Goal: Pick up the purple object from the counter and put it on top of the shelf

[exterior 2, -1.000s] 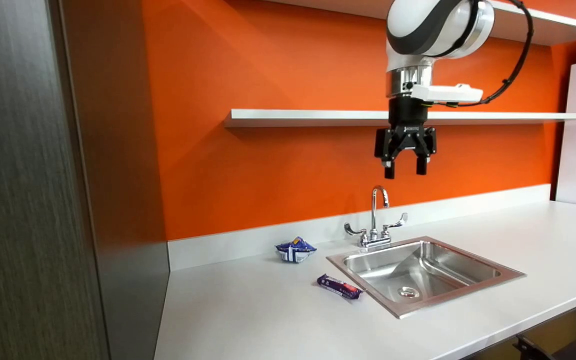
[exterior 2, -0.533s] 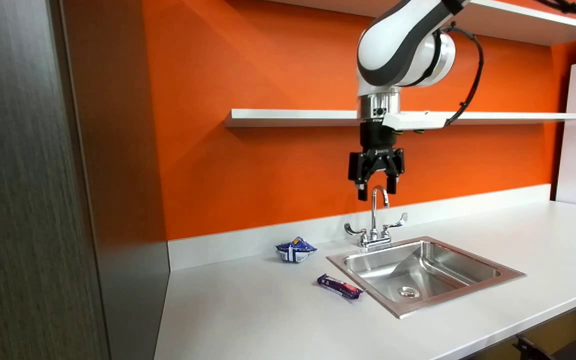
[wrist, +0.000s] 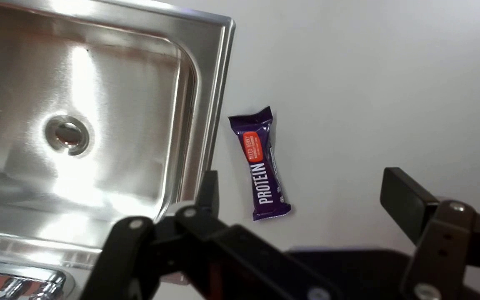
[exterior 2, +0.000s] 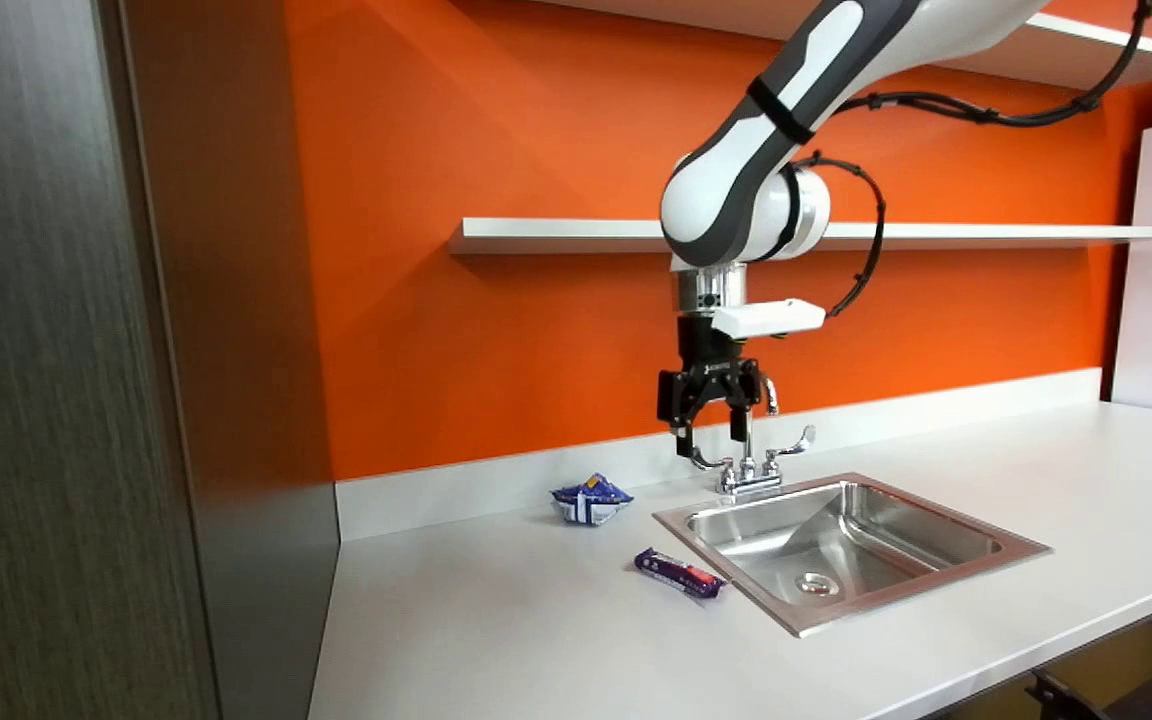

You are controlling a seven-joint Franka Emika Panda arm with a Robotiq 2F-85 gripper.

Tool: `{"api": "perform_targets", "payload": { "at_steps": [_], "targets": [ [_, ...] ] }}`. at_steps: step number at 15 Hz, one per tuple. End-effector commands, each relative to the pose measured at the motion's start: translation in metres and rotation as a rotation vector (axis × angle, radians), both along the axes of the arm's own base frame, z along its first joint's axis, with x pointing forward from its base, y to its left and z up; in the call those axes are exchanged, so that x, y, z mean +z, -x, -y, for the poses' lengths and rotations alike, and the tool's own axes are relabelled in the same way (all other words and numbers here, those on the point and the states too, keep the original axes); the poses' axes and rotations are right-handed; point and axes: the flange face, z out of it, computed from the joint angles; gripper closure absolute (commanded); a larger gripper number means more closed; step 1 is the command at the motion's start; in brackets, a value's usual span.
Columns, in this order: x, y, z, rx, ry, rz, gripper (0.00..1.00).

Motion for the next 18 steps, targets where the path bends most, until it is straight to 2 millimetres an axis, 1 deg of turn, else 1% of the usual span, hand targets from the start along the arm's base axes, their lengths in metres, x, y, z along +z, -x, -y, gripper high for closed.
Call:
{"api": "perform_targets", "payload": {
  "at_steps": [1,6,10,12,14,18],
  "targets": [
    [-0.027,-0.041,0.002,0.036,-0.001,-0.006,0.0],
    [-0.072,-0.082,0.012,0.057,-0.006,-0.014,0.0],
    [-0.104,-0.103,0.023,0.077,-0.015,-0.025,0.0],
    [-0.119,-0.108,0.026,0.094,-0.015,-0.037,0.0],
    [-0.132,-0.109,0.027,0.109,-0.02,-0.057,0.0],
    [-0.15,-0.105,0.022,0.152,-0.021,-0.095,0.0]
  ]
}}
